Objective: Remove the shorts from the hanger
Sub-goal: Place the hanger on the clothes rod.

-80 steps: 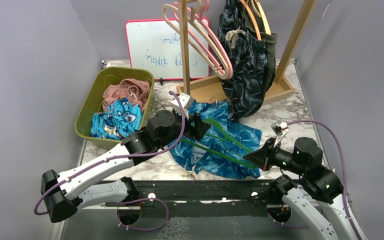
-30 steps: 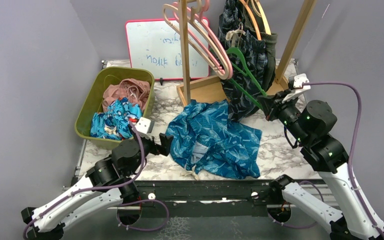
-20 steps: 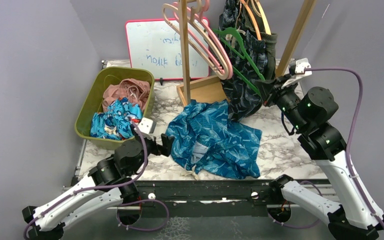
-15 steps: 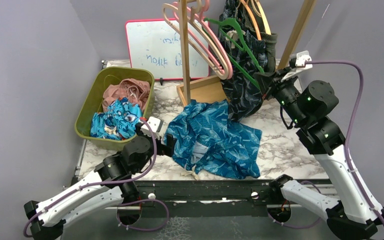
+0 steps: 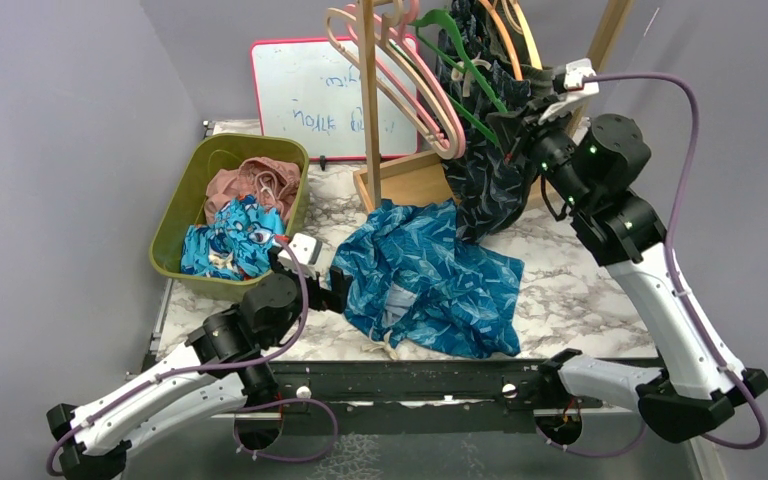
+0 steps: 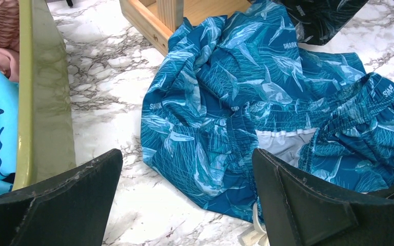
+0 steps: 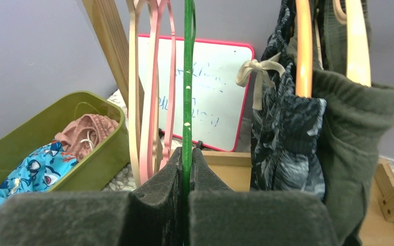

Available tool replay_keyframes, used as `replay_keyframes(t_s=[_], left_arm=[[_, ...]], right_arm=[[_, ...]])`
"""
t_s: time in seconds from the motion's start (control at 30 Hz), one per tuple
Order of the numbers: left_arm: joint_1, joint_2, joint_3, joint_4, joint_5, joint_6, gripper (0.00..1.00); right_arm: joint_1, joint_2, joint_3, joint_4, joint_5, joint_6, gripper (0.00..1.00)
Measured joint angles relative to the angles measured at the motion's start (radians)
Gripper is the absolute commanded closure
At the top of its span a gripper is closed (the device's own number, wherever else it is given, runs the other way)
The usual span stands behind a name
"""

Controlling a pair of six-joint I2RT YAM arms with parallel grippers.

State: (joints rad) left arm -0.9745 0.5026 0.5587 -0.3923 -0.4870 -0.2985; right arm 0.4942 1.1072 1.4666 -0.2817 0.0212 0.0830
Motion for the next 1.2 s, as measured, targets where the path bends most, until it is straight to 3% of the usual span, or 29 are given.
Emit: replay_keyframes(t_s=[0.4, 0.7, 0.83, 0.93, 1.2], left_arm=[[0.000, -0.032, 0.000, -0.001, -0.021, -0.003, 0.01], [0.000, -0.027, 0.000, -0.007, -0.031, -0.024, 0.01], [0.000, -0.028, 0.000, -0.007, -0.037, -0.034, 0.01], [0.000, -0.029, 0.000, -0.007, -0.038, -0.039, 0.01], [0.000, -0.020, 0.000, -0.007, -0.058, -0.046, 0.01]], right_arm=[[0.000, 0.074, -0.004, -0.007, 0.005, -0.016, 0.95], [0.000, 0.047, -0.060, -0.007, 0.036, -0.011, 0.69], [0.000, 0.020, -0.100, -0.008, 0.044, -0.011, 0.66], [0.000, -0.006, -0.131, -0.008, 0.045, -0.006, 0.55], [0.000, -0.203, -0.325, -0.035, 0.044, 0.072, 0.34]])
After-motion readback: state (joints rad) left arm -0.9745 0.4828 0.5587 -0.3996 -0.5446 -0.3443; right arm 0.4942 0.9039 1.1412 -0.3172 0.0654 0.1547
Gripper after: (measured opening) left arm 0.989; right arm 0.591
